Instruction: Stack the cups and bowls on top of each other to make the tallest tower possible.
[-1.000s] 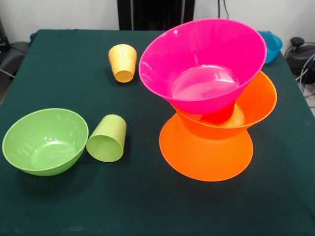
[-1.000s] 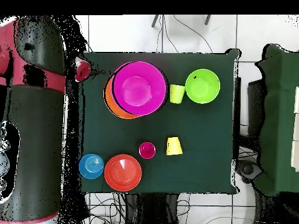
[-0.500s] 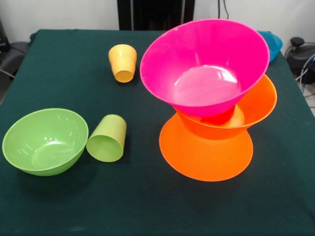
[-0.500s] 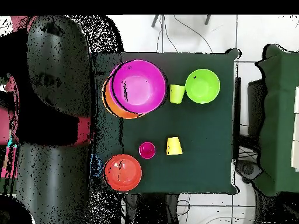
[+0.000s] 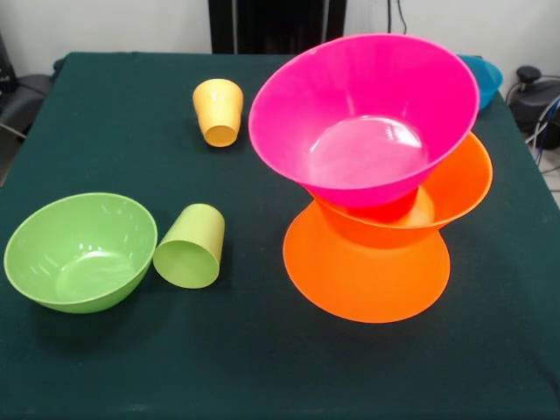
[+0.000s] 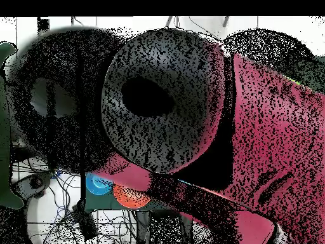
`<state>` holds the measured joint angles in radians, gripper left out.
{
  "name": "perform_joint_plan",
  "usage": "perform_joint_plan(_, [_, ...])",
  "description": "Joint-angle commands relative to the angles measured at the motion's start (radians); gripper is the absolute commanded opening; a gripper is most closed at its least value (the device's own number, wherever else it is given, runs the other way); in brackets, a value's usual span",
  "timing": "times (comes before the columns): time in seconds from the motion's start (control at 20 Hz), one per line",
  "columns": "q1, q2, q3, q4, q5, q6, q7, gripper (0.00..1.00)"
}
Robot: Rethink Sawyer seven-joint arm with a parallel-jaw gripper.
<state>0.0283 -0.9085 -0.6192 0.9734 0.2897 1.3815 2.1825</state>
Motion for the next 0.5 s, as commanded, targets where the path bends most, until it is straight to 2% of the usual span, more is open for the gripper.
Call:
perform_joint_plan(0.05, [-0.082, -0.083, 0.217, 0.234, -0.028, 0.049, -0.422, 1.00])
perform_joint_plan(0.2, [-0.118, -0.082, 0.252, 0.240, -0.014, 0.062, -0.421, 1.00])
perform_joint_plan(0.5, [-0.151, -0.095, 0.290, 0.255, -0.029, 0.061, -0.438, 1.00])
